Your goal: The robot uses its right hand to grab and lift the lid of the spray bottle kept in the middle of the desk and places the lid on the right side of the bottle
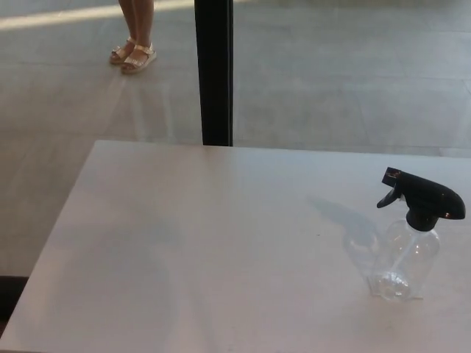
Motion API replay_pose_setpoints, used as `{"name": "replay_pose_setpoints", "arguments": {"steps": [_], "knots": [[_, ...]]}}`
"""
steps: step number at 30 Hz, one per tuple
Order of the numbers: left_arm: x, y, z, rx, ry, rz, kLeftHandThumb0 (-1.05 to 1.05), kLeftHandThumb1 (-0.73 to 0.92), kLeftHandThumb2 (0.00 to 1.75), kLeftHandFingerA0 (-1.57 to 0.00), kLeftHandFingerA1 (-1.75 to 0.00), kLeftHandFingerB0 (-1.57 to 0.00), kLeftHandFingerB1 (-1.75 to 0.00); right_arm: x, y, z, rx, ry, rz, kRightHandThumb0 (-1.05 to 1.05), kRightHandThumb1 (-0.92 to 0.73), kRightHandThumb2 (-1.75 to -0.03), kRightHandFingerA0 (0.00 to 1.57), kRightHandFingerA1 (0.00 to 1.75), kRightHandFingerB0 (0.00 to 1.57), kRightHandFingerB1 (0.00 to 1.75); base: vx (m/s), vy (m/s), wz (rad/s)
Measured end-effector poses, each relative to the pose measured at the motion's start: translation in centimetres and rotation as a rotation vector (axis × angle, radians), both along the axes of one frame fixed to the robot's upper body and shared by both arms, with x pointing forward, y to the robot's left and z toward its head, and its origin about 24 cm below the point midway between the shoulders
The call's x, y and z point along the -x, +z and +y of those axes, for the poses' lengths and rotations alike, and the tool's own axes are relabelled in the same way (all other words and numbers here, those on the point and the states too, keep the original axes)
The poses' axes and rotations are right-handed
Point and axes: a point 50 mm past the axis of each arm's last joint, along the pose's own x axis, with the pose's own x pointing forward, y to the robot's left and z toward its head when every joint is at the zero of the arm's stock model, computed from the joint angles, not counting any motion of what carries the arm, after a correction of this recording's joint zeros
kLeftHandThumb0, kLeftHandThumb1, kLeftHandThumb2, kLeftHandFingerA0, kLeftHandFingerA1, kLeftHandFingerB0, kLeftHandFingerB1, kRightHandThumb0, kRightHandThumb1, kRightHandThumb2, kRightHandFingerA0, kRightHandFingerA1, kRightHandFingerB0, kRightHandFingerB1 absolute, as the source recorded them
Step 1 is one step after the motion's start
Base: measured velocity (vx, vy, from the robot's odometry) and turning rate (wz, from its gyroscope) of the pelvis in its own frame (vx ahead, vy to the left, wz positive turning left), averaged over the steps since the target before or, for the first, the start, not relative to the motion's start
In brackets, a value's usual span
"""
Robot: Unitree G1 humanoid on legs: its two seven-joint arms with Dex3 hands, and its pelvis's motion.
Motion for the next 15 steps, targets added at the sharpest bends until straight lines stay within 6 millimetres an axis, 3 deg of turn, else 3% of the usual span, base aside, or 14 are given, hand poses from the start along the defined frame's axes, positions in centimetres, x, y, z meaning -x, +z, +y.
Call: {"name": "replay_pose_setpoints", "arguments": {"steps": [1,2,3,4,5,6,9,10,11,12,13,15], "knots": [[0.1,0.0,0.0,0.004,0.007,-0.008,-0.9,0.87,0.66,-0.55,-0.52,-0.39,-0.4,-0.1,0.3,-0.3,0.008,-0.014,-0.021,-0.63,-0.48,-0.85,0.24,0.63,0.04,0.36,0.0,0.0,0.0],[0.1,0.1,0.1,0.015,0.021,-0.026,-0.9,0.87,0.66,-0.55,-0.52,-0.39,-0.4,-0.6,1.3,-1.2,0.032,-0.044,-0.075,-0.63,-0.48,-0.85,0.24,0.63,0.04,0.36,0.0,0.0,0.0],[0.0,0.1,0.1,0.022,0.028,-0.04,-0.89,0.87,0.66,-0.56,-0.52,-0.4,-0.4,-1.0,2.2,-1.8,0.052,-0.063,-0.12,-0.62,-0.64,-0.59,0.22,0.53,0.1,0.3,0.0,0.0,0.0],[0.0,0.1,0.0,0.028,0.032,-0.052,-0.89,0.88,0.67,-0.55,-0.51,-0.38,-0.39,-1.5,2.9,-2.3,0.067,-0.08,-0.161,-0.65,-0.49,-0.85,0.16,0.55,0.04,0.37,0.0,0.0,0.0],[0.0,0.1,0.1,0.032,0.033,-0.06,-0.88,0.88,0.66,-0.56,-0.52,-0.39,-0.4,-1.9,3.6,-2.8,0.08,-0.093,-0.198,-0.57,-0.64,-0.61,0.21,0.52,0.11,0.24,0.0,0.0,0.0],[-0.1,0.1,0.1,0.035,0.032,-0.066,-0.89,0.87,0.66,-0.57,-0.52,-0.39,-0.4,-2.4,4.4,-3.2,0.093,-0.105,-0.236,-0.64,-0.51,-0.86,0.17,0.56,0.03,0.32,0.0,0.0,0.0],[-0.1,0.2,0.1,0.045,0.028,-0.08,-0.88,0.88,0.66,-0.56,-0.52,-0.39,-0.4,-4.9,7.4,-4.6,0.135,-0.123,-0.386,-0.68,-0.53,-0.87,0.21,0.59,0.05,0.35,0.0,0.0,0.0],[-0.2,0.2,0.1,0.046,0.026,-0.084,-0.89,0.87,0.66,-0.55,-0.52,-0.39,-0.4,-5.6,8.4,-5.0,0.151,-0.121,-0.423,-0.61,-0.68,-0.6,0.25,0.84,0.09,0.28,0.0,0.0,0.0],[-0.2,0.3,0.2,0.047,0.024,-0.088,-0.88,0.88,0.66,-0.55,-0.52,-0.38,-0.4,-6.4,9.5,-5.3,0.166,-0.117,-0.465,-0.67,-0.54,-0.89,0.26,0.65,0.05,0.32,0.0,0.0,0.0],[-0.2,0.3,0.2,0.048,0.024,-0.092,-0.89,0.87,0.66,-0.55,-0.53,-0.39,-0.41,-7.2,10.5,-5.6,0.182,-0.106,-0.502,-0.71,-0.57,-0.93,0.22,0.63,0.04,0.32,0.0,0.0,0.0],[-0.2,0.3,0.2,0.049,0.024,-0.093,-0.88,0.88,0.66,-0.56,-0.53,-0.4,-0.41,-7.7,11.1,-5.7,0.188,-0.099,-0.523,-0.7,-0.73,-0.61,0.19,0.84,0.11,0.23,0.0,0.0,0.0],[-0.3,0.3,0.2,0.051,0.023,-0.1,-0.88,0.87,0.67,-0.56,-0.55,-0.39,-0.41,-10.1,13.8,-5.8,0.219,-0.051,-0.616,-0.76,-0.81,-0.64,0.07,0.62,0.05,0.24,0.0,0.0,0.0]]}}
